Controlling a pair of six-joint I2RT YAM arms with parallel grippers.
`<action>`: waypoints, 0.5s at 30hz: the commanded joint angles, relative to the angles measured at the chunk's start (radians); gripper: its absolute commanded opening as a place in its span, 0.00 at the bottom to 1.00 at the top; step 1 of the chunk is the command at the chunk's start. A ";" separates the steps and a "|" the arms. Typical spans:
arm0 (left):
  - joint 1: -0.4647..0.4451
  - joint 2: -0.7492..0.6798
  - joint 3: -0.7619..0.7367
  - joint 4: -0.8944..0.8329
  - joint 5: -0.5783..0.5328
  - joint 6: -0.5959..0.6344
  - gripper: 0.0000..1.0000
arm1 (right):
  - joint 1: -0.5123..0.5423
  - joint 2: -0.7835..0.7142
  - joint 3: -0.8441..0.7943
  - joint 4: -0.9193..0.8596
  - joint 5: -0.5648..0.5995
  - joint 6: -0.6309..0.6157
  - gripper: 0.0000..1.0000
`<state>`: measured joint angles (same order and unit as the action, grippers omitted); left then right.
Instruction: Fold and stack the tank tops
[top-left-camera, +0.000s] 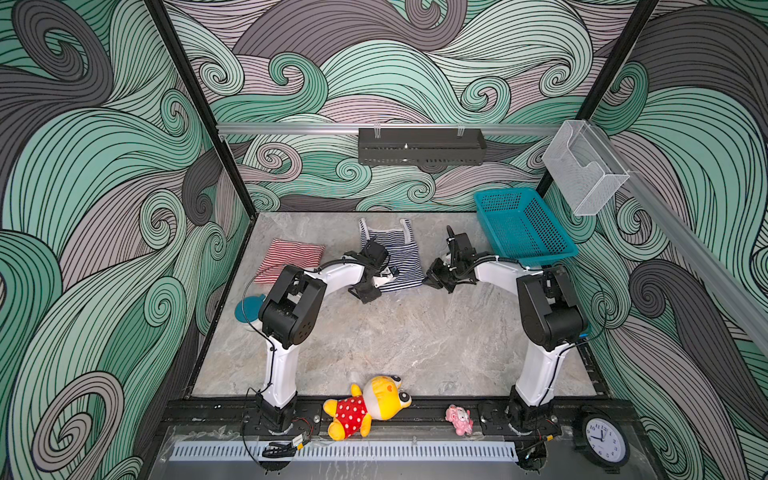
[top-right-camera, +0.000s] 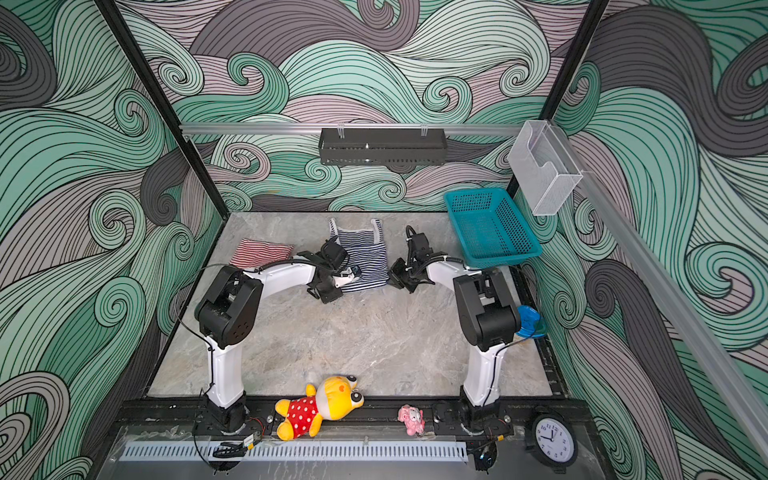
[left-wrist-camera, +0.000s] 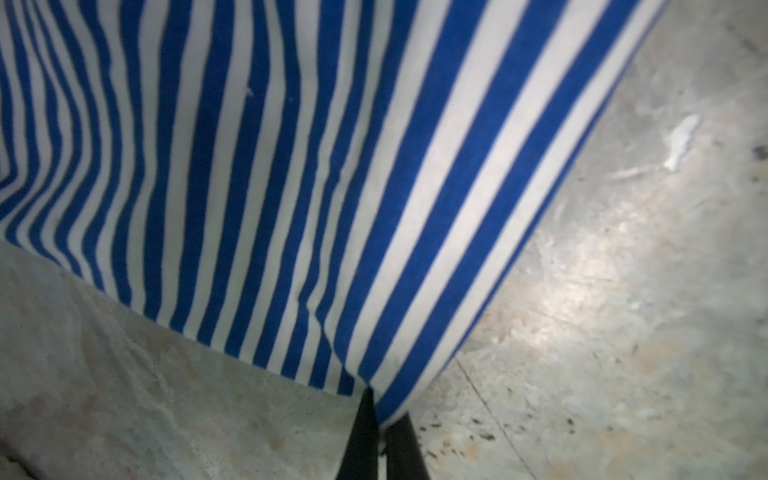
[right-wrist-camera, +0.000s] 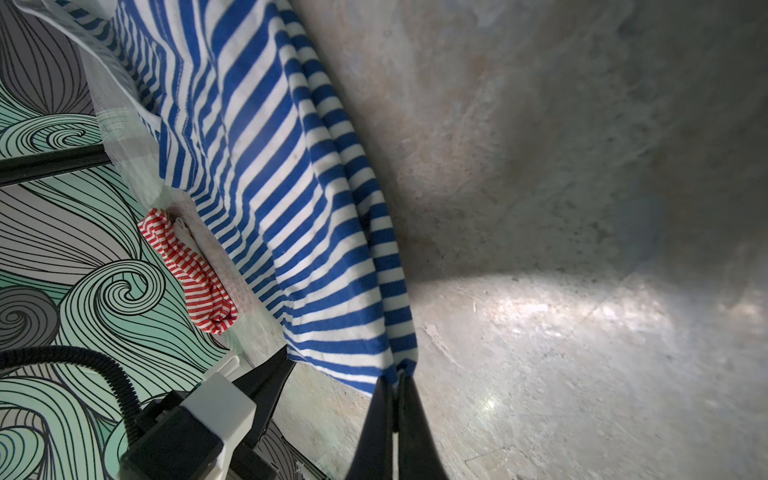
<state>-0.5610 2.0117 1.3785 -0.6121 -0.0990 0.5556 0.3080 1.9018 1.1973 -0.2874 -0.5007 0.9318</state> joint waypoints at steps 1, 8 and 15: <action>-0.017 -0.039 0.022 -0.103 0.047 0.024 0.02 | -0.011 -0.067 -0.030 0.017 -0.009 0.000 0.00; -0.095 -0.106 0.050 -0.286 0.128 0.038 0.00 | -0.014 -0.228 -0.159 0.009 -0.005 -0.018 0.00; -0.184 -0.209 0.102 -0.511 0.343 0.010 0.00 | -0.018 -0.529 -0.299 -0.132 0.039 -0.030 0.00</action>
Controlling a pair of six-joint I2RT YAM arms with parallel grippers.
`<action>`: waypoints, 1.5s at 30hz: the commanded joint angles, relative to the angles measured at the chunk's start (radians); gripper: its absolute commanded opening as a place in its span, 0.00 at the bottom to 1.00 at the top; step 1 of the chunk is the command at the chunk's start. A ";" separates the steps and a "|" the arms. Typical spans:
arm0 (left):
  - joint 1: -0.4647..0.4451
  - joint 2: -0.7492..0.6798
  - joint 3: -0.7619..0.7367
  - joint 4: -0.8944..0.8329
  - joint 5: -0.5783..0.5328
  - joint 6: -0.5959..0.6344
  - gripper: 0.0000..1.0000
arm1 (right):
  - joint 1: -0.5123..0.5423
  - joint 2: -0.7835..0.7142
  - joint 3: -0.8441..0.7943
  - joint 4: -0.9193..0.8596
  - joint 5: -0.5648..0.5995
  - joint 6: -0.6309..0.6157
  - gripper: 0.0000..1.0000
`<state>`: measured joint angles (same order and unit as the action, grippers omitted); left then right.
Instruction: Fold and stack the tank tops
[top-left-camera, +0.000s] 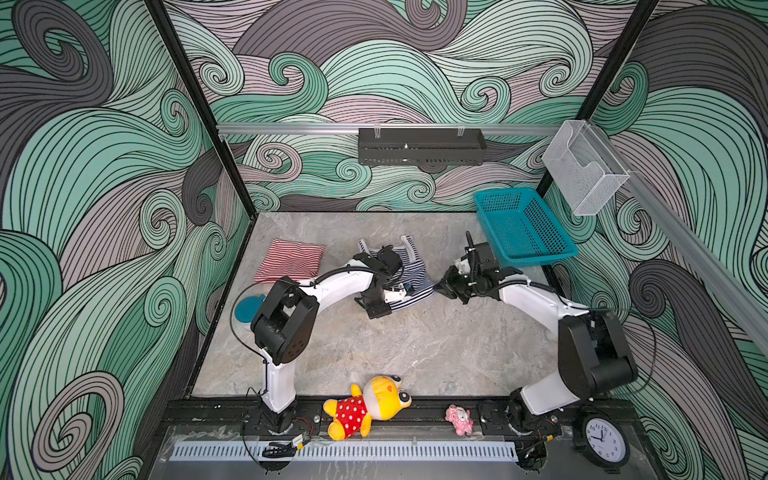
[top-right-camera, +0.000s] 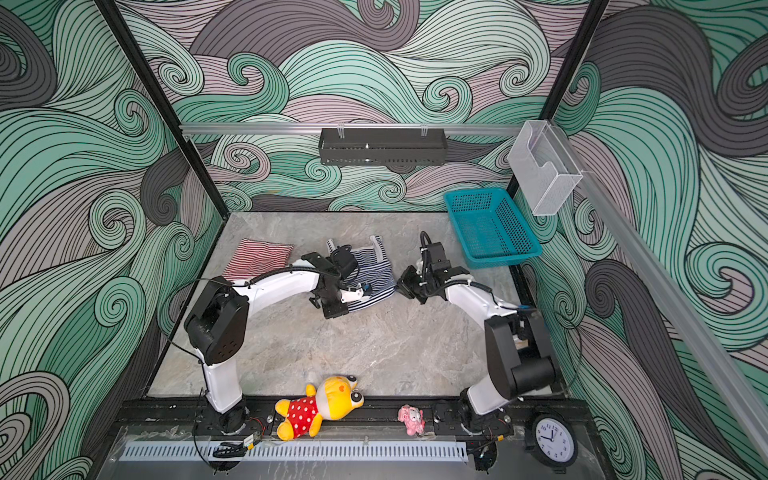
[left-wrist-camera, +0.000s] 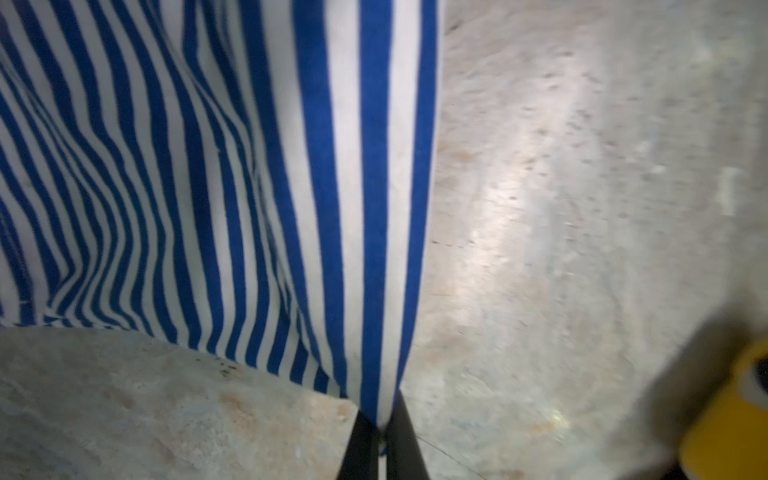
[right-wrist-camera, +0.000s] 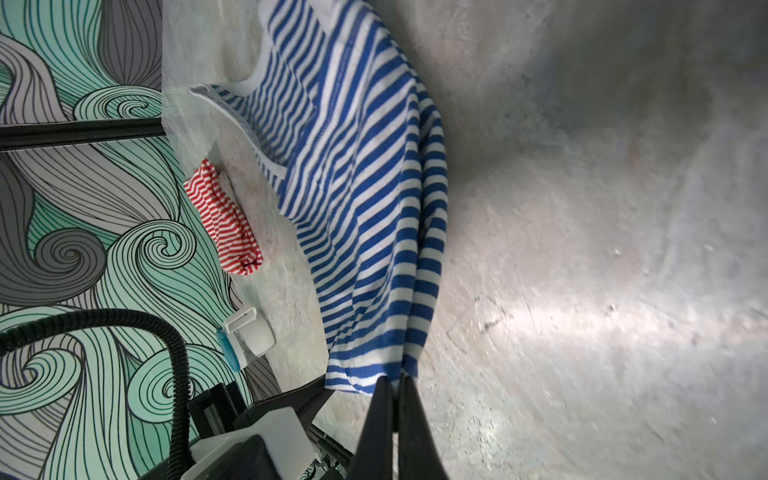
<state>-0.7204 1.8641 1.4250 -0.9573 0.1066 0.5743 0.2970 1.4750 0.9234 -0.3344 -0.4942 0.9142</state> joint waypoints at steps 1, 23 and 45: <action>-0.039 -0.072 0.070 -0.201 0.175 -0.008 0.00 | -0.008 -0.154 -0.038 -0.112 0.042 -0.012 0.00; 0.056 0.185 0.441 -0.303 0.309 0.011 0.01 | -0.082 -0.146 0.171 -0.277 0.026 -0.064 0.00; 0.175 0.476 0.749 -0.219 0.193 -0.077 0.08 | -0.171 0.318 0.372 -0.224 0.012 -0.163 0.00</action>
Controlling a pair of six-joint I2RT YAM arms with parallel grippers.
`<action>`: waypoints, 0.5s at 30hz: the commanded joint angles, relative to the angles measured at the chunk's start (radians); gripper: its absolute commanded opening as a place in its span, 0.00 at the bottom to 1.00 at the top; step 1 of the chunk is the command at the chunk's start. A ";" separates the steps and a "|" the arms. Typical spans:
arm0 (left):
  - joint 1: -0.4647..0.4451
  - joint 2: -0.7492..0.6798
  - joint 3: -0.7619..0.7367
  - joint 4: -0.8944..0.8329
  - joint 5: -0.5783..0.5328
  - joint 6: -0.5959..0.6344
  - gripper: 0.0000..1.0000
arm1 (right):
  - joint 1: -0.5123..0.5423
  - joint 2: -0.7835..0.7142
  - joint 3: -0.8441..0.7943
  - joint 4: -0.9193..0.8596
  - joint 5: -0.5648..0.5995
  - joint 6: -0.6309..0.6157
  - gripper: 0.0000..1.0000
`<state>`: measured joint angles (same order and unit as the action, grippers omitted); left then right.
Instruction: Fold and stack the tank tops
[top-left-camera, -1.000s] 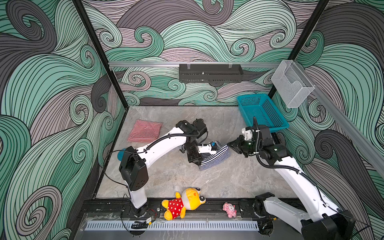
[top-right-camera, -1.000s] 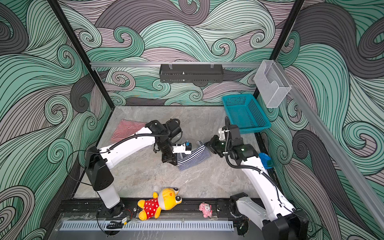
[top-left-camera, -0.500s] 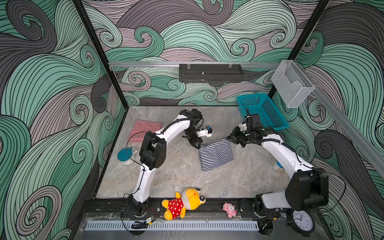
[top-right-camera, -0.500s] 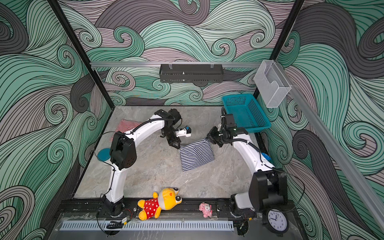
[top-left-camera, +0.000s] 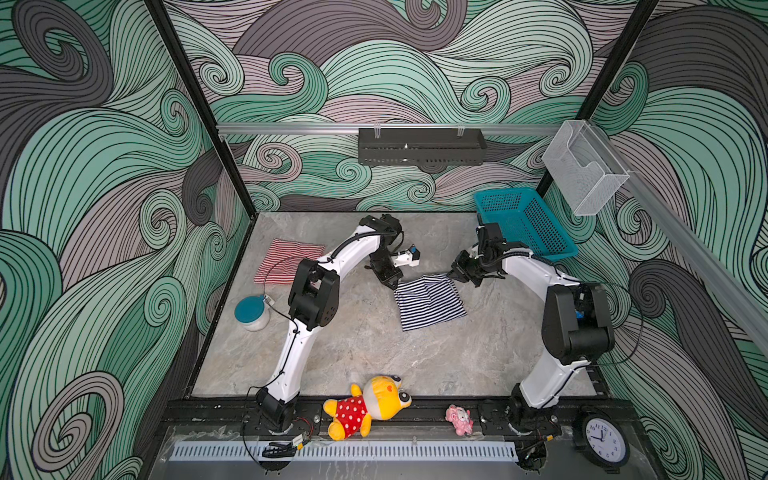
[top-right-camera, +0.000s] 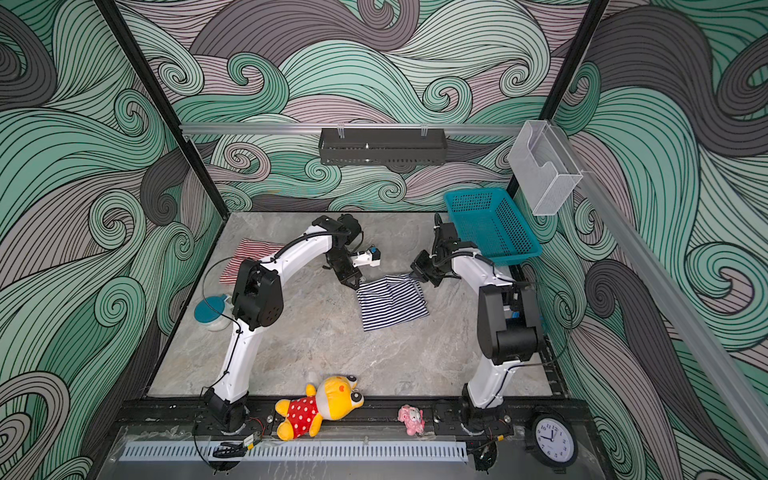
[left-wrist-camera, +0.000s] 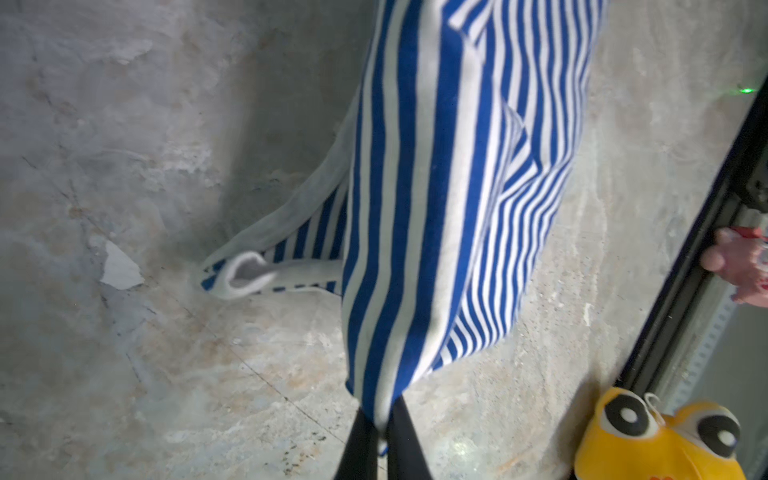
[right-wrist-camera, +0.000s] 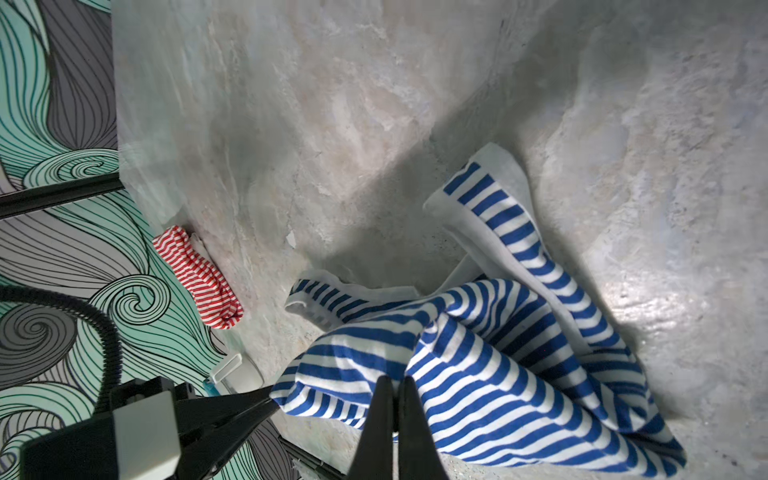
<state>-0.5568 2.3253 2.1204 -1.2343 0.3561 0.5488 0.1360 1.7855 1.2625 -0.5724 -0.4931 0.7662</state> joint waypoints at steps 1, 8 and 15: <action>0.014 0.019 0.062 0.068 -0.065 -0.058 0.08 | -0.011 0.011 0.036 0.014 0.013 -0.012 0.00; 0.015 0.068 0.142 0.095 -0.105 -0.062 0.10 | -0.019 -0.031 0.021 0.018 0.028 0.017 0.00; 0.015 0.104 0.171 0.183 -0.104 -0.087 0.14 | -0.044 -0.127 -0.037 0.026 0.075 0.056 0.00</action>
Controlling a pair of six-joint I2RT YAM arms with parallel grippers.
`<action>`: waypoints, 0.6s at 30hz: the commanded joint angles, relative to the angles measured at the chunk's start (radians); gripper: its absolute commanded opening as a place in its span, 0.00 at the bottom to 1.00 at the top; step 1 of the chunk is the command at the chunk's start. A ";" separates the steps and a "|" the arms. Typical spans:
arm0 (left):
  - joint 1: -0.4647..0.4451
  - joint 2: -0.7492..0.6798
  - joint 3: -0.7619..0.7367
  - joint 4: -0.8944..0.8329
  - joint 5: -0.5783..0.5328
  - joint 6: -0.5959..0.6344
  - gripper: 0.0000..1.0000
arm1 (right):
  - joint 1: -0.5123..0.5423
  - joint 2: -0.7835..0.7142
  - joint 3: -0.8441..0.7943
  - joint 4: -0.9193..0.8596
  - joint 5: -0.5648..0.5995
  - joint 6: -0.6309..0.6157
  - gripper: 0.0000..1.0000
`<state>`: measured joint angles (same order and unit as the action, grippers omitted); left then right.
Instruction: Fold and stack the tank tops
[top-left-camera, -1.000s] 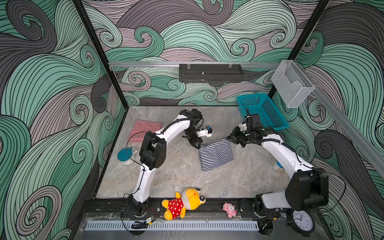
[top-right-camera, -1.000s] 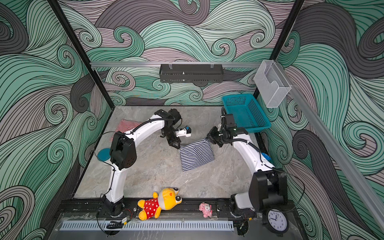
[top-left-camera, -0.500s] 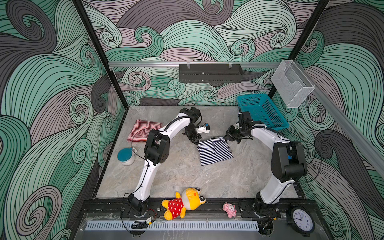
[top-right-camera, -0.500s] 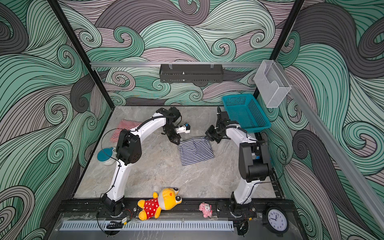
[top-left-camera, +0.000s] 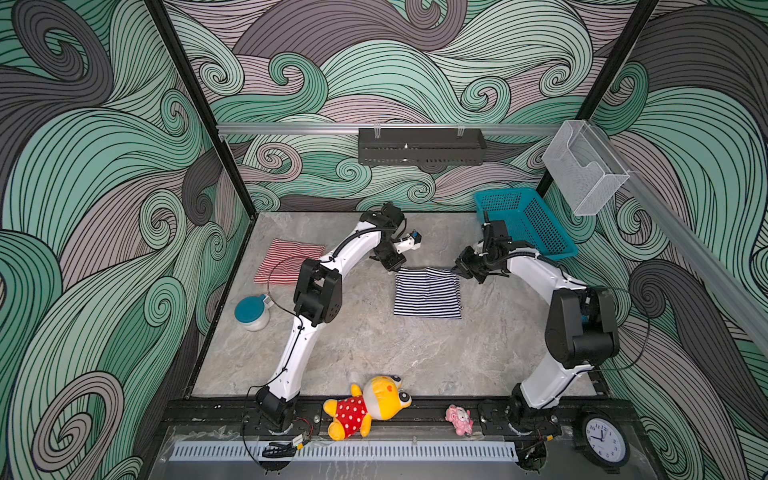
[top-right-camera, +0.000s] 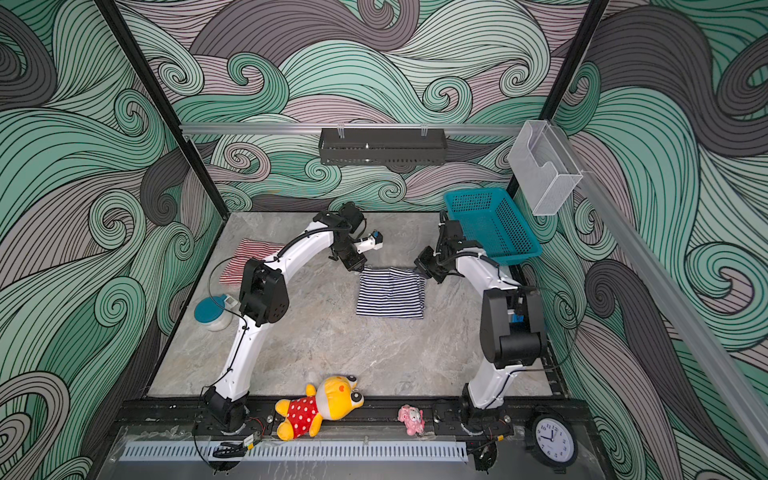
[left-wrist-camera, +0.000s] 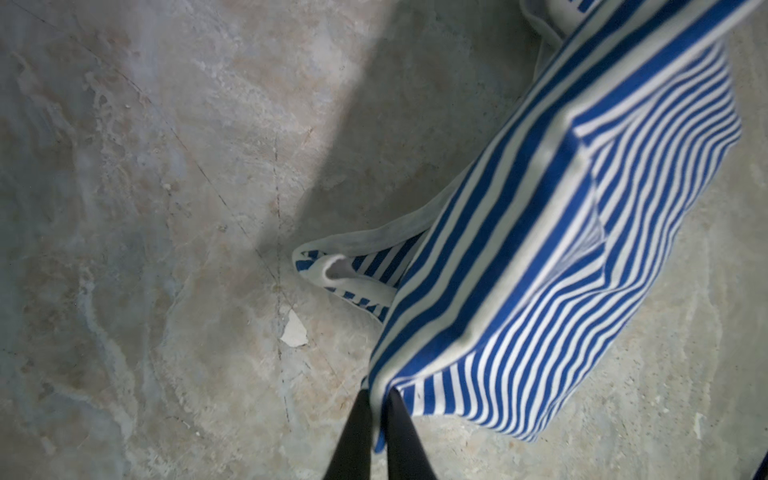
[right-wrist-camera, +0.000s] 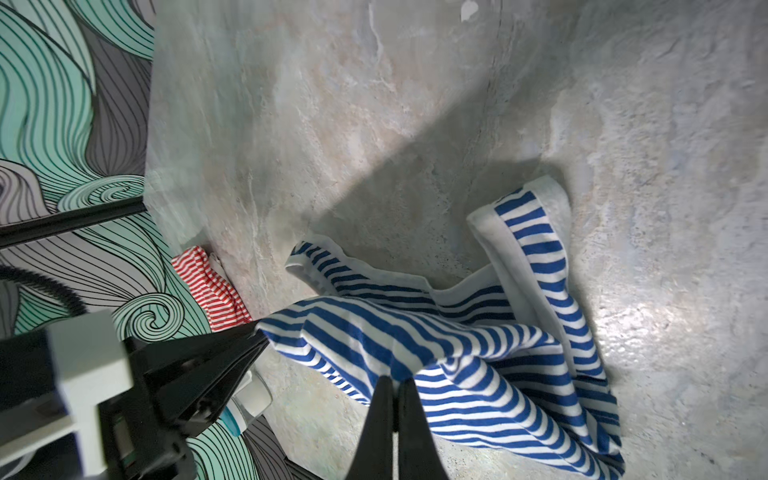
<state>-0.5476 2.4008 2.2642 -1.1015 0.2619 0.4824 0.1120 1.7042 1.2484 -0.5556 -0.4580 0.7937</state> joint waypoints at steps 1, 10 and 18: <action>0.006 0.036 0.029 0.069 -0.010 -0.025 0.15 | -0.025 -0.050 -0.030 0.009 0.044 0.028 0.00; 0.006 0.037 0.085 0.100 -0.110 -0.113 0.17 | -0.084 -0.003 -0.102 0.049 0.057 0.055 0.04; 0.006 -0.111 -0.097 0.123 -0.115 -0.140 0.18 | -0.058 -0.023 -0.072 -0.016 0.212 -0.003 0.32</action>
<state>-0.5453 2.3913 2.2089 -0.9863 0.1574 0.3695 0.0296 1.7256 1.1488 -0.5274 -0.3557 0.8207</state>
